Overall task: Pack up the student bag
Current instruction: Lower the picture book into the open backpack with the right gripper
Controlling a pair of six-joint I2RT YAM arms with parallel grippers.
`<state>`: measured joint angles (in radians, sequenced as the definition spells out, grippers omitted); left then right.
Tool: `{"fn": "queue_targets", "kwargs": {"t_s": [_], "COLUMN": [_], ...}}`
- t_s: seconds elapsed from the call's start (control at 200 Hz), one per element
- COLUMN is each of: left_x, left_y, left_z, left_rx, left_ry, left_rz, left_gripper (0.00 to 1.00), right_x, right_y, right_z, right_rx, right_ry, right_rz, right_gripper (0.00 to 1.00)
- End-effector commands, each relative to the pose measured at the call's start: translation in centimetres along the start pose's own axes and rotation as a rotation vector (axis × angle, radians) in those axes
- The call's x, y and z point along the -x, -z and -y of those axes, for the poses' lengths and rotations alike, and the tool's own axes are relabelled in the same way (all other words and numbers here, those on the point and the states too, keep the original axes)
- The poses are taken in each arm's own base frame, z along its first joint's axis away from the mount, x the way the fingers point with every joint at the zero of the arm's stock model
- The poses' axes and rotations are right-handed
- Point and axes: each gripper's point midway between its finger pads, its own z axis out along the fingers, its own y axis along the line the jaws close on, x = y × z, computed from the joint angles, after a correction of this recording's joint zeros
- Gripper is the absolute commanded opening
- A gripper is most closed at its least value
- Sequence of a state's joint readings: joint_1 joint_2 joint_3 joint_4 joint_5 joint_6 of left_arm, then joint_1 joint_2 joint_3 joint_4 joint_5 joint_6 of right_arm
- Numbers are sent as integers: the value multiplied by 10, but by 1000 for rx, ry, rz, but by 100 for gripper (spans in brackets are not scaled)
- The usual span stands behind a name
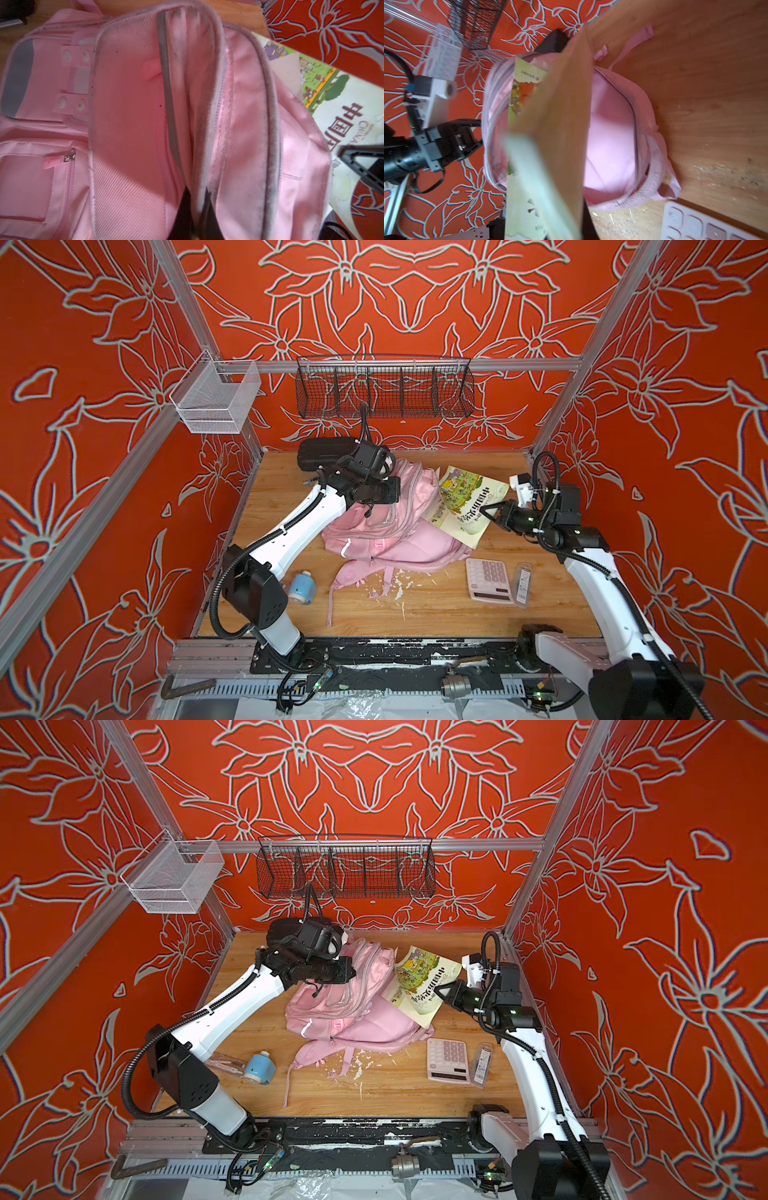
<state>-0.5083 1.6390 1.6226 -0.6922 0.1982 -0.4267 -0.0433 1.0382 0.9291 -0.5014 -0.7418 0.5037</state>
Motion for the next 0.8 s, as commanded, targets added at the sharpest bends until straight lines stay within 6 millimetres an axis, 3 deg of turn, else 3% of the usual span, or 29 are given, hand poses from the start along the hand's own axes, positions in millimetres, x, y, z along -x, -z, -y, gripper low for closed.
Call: {"fn": "queue_targets", "kwargs": {"t_s": [0.0,0.15,0.27,0.355,0.495,0.681,0.796], "left_x": [42,41,38,36,35,36,37], "left_y": [36,36,33,31,28,26,26], "left_z": [24,24,34,43,56,74,76], "left_rx": [-127,-144,-203,-256,-313,-347,-352], "left_ry": [6,-7,-32,-44,-53,-84,-72], "left_rz": [162,149,125,102,86,88,99], "left_gripper": [0,0,0,0,0,0,0], "right_x": [-5,-2,-4,-5,-7,-18,-27], "right_y": [6,9,-2,-14,-28,-63,-94], "right_z": [7,14,6,-12,-60,-79,-73], "right_rx": [-69,-119,-28,67,238,311,294], "right_ry": [53,68,24,13,21,-7,-23], "right_rz": [7,21,2,-8,-35,-128,-206], "right_gripper": [0,0,0,0,0,0,0]}}
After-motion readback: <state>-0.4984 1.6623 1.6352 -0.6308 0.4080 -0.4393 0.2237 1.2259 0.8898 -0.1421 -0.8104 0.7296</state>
